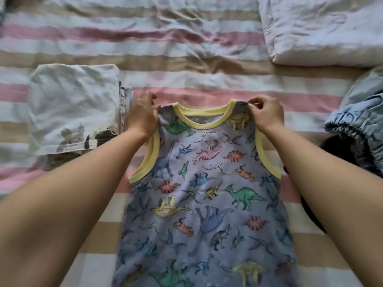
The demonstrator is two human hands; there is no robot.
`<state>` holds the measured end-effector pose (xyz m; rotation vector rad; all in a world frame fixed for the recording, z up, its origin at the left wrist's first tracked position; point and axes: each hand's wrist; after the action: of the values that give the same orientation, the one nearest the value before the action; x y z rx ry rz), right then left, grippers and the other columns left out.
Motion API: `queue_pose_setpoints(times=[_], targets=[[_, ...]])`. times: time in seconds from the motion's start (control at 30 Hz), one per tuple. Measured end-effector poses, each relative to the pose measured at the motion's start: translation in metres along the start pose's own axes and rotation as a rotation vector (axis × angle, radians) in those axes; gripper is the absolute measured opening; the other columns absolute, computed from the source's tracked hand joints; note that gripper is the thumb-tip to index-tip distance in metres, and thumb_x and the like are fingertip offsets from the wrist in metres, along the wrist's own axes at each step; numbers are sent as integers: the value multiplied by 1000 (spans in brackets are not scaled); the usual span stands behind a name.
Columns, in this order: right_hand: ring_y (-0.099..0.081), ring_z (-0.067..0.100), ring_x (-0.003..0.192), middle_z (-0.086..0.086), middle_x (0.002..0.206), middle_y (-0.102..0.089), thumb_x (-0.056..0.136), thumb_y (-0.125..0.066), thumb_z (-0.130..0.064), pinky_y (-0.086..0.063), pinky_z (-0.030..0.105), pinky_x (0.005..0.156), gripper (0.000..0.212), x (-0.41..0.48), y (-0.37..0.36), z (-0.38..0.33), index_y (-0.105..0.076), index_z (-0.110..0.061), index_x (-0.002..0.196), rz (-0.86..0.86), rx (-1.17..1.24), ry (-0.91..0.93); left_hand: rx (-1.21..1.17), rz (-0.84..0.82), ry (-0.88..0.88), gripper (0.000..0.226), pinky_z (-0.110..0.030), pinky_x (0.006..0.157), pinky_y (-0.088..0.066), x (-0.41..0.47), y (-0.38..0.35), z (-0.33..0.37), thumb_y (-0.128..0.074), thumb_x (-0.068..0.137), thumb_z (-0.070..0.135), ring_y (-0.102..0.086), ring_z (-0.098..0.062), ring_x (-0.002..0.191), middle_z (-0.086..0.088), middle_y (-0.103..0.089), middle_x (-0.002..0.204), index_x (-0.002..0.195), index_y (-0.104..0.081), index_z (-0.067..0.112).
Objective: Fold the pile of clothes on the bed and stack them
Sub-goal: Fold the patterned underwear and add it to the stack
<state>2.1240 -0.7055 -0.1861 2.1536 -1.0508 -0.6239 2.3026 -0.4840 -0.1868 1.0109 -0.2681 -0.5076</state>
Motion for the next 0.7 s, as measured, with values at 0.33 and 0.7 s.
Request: queue_pose_setpoints(times=[0.33, 0.7], targets=[[-44, 35, 117, 19, 124, -52, 82, -64, -5, -26, 32, 101, 43, -188, 2, 57, -54, -1, 123, 129, -94, -85, -127, 33, 238, 35, -32, 94, -32, -177, -6, -42, -61, 85, 9, -43, -31, 110, -18, -50, 117, 118, -51, 1], [-52, 25, 68, 15, 82, -66, 90, -58, -24, -32, 28, 53, 16, -323, 27, 107, -63, -9, 91, 215, -104, -564, -249, 132, 504, 13, -34, 65, -39, -229, 5, -75, -54, 91, 11, -55, -30, 75, -19, -63, 84, 86, -59, 0]])
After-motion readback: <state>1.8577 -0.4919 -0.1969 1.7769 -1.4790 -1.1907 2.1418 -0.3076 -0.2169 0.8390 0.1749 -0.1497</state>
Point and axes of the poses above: each hand's wrist, its own x-axis towards the middle knuckle, its own y-axis out of the back of the hand, z = x × y
